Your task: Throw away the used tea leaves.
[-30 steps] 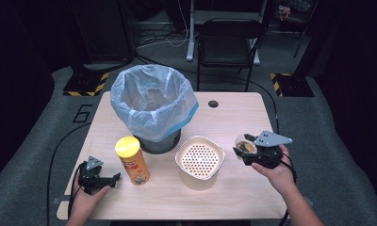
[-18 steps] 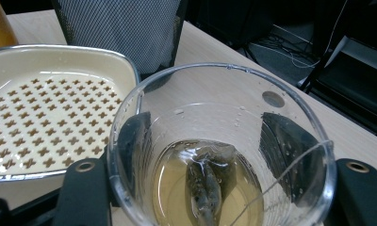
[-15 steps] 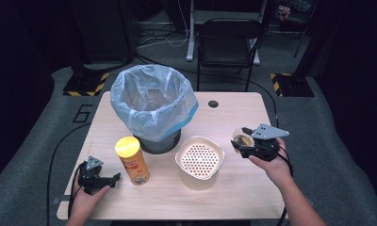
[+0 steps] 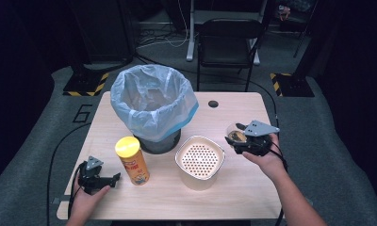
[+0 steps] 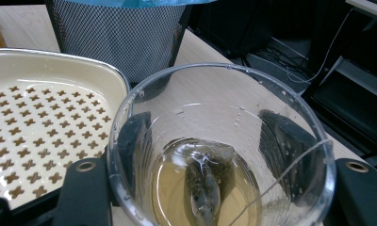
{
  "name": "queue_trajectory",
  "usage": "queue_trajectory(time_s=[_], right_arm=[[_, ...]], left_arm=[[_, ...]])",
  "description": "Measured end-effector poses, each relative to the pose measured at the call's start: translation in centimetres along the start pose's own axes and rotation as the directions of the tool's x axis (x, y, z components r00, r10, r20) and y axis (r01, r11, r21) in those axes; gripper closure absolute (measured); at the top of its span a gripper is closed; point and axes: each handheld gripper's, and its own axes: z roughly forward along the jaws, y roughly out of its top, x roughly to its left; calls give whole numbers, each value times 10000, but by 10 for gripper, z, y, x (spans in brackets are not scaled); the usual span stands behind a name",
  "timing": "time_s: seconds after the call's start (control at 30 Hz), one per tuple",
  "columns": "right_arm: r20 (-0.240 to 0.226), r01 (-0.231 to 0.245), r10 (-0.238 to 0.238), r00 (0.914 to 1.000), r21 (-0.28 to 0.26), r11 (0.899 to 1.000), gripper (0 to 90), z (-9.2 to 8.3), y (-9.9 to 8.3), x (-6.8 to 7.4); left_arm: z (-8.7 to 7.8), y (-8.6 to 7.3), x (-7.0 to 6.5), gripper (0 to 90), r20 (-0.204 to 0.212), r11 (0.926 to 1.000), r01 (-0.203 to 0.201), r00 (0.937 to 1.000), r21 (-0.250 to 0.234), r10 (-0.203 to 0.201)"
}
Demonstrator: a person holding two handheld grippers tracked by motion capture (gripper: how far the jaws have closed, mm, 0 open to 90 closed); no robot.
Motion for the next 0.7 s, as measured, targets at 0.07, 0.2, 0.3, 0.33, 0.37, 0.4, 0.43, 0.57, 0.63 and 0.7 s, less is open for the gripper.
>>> queue_trajectory(time_s=[0.07, 0.2, 0.3, 0.33, 0.37, 0.4, 0.43, 0.57, 0.63, 0.7], right_arm=[[-10, 53, -53, 10000, -133, 9999, 352, 2, 1, 0], [26, 461, -460, 9989, -226, 9987, 353, 6, 3, 1], [184, 663, -658, 9977, -313, 9973, 353, 9, 6, 4], [167, 794, -789, 9967, -324, 9963, 353, 9, 7, 5], [276, 956, -947, 9951, -346, 9948, 353, 10, 9, 6], [292, 1030, -1020, 9944, -332, 9941, 353, 10, 9, 7], [311, 1141, -1131, 9931, -318, 9930, 353, 11, 11, 8], [422, 1305, -1292, 9907, -317, 9909, 355, 12, 14, 11], [486, 1401, -1384, 9892, -334, 9896, 357, 13, 16, 13], [553, 1498, -1478, 9875, -337, 9881, 358, 13, 17, 14]], left_arm=[[0, 0, 0, 21, -18, 10000, 12, 10000, -56, -12], [0, 0, 0, 21, -17, 10000, 6, 10000, -51, -6], [0, 0, 0, 21, -3, 10000, -1, 10000, -18, 1], [0, 0, 0, 21, -19, 10000, 16, 10000, -63, -16], [0, 0, 0, 21, -18, 10000, 4, 10000, -52, -4], [0, 0, 0, 21, 20, 10000, -9, 10000, 43, 9], [0, 0, 0, 21, -6, 10000, 8, 10000, -28, -8], [0, 0, 0, 21, 16, 10000, -6, 10000, 30, 6], [0, 0, 0, 21, 2, 10000, 1, 10000, 1, -1], [0, 0, 0, 21, -4, 10000, 3, 10000, -8, -3]])
